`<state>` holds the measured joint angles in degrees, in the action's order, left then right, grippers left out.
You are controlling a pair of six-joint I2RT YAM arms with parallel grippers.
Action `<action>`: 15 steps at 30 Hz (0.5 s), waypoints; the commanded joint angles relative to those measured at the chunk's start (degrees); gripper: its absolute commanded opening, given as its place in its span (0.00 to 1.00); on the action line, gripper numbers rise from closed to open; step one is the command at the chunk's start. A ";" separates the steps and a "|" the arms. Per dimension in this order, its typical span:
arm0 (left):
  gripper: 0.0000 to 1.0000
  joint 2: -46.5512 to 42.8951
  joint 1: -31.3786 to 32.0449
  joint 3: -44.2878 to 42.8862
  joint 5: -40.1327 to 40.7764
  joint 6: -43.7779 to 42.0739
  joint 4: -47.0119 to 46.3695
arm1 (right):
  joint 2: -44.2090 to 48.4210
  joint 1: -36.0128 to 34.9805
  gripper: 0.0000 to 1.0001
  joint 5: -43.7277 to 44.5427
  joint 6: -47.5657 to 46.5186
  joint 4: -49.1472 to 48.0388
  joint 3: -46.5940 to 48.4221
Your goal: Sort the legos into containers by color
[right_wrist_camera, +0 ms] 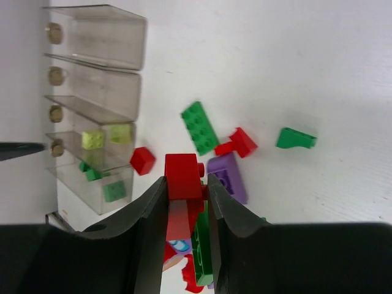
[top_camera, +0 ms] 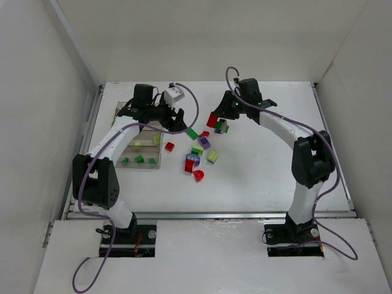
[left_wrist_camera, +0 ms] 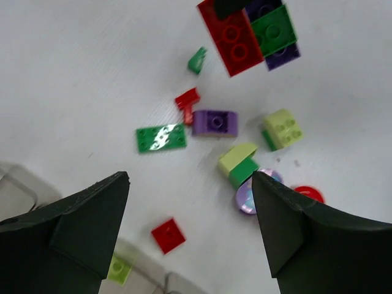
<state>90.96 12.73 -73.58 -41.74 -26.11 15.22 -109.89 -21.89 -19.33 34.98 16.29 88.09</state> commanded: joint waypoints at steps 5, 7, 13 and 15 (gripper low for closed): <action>0.83 4.32 5.90 -7.36 -7.40 17.27 -7.91 | 5.73 -3.94 0.00 3.15 -2.20 -3.73 -0.82; 0.84 5.80 6.78 -7.89 -5.65 21.95 -11.42 | 6.44 -4.65 0.00 5.25 -2.20 -3.73 -0.82; 0.84 6.95 10.55 -10.44 2.07 28.39 -12.15 | 9.16 -6.06 0.00 8.61 0.87 -3.73 -1.96; 0.84 7.56 11.17 -10.44 4.63 28.39 -10.04 | 9.69 -6.06 0.00 9.14 0.88 -3.73 -1.96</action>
<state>98.63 22.85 -81.19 -41.12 -1.76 6.37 -103.88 -27.90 -12.73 34.74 15.03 86.02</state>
